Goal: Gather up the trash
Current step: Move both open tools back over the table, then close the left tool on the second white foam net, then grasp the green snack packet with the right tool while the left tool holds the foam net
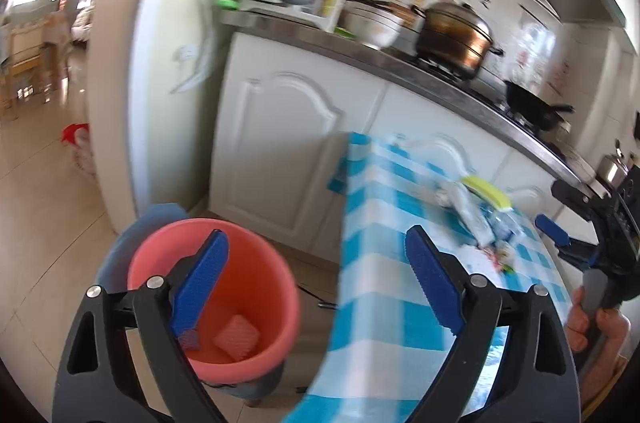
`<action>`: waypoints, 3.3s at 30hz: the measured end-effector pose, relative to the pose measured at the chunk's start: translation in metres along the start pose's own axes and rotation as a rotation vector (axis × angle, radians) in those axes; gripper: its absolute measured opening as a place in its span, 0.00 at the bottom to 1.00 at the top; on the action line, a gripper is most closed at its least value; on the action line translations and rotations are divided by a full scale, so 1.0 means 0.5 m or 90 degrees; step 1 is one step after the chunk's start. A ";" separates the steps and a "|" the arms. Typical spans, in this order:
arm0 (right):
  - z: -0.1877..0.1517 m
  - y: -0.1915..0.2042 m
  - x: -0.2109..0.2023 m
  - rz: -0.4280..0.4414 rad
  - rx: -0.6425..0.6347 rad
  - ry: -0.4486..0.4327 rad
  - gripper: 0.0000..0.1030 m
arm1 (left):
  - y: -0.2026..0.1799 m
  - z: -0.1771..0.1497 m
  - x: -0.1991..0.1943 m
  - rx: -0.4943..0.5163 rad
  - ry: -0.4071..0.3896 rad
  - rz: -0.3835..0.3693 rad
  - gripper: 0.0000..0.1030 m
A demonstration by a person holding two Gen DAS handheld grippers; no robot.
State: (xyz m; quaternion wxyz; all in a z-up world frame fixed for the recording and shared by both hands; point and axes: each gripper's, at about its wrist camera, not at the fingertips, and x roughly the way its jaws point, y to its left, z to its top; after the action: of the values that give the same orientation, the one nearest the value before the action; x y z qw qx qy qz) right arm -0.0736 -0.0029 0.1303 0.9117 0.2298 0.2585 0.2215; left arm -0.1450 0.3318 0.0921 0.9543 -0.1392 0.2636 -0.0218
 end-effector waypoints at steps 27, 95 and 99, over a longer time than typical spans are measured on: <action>0.014 -0.376 -0.019 -0.137 0.155 0.078 0.90 | -0.354 -0.092 0.110 0.153 0.209 -0.029 0.88; -0.018 -0.351 0.068 -0.227 0.043 0.152 0.33 | -0.378 -0.117 0.293 0.112 0.219 -0.081 0.47; -0.016 -0.359 0.048 -0.209 0.068 0.140 0.29 | -0.373 -0.113 0.287 0.107 0.212 -0.091 0.46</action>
State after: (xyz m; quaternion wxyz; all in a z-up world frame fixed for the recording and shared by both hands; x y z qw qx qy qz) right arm -0.0086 -0.1307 0.0194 0.8883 0.2073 0.4021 0.0795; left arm -0.0446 0.1219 0.0261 0.9017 -0.0716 0.4048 -0.1339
